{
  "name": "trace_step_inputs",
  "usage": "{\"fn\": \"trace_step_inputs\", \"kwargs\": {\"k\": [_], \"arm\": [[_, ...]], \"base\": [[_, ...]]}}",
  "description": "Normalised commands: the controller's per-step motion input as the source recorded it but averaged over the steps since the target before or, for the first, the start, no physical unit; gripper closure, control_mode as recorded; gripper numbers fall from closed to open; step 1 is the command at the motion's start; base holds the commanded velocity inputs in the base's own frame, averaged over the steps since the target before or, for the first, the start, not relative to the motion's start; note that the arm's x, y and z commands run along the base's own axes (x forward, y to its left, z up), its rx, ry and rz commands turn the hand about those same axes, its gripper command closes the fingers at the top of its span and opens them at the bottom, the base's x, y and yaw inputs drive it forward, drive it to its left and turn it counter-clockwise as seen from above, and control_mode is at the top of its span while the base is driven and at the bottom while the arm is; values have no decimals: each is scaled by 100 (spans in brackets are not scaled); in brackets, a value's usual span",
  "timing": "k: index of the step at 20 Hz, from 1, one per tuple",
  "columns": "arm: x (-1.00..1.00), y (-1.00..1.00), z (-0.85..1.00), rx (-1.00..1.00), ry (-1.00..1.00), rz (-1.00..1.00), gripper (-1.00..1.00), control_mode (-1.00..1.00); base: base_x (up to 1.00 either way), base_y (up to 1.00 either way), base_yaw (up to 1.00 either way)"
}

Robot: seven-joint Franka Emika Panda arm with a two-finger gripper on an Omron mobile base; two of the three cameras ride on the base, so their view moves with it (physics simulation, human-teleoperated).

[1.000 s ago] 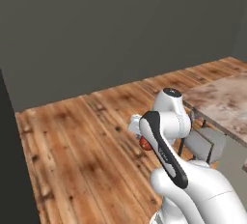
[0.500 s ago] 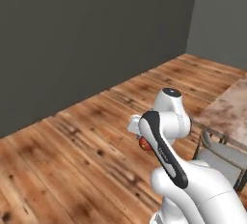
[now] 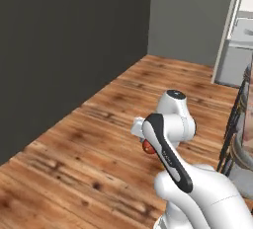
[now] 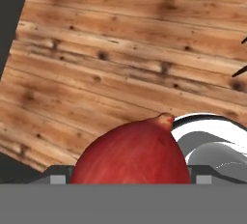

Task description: Place the onion and lemon inside the fridge drawer. Close the drawer after placing the vegetables.

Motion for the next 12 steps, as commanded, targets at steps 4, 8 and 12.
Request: {"fn": "trace_step_inputs", "kwargs": {"k": [4, 8, 12], "arm": [[0, 0, 0, 0, 0, 0, 100, 100], [0, 0, 0, 0, 0, 0, 100, 100], [0, 0, 0, 0, 0, 0, 100, 100]], "base": [[97, 65, -49], [99, 62, -49], [100, 61, -48]]}}
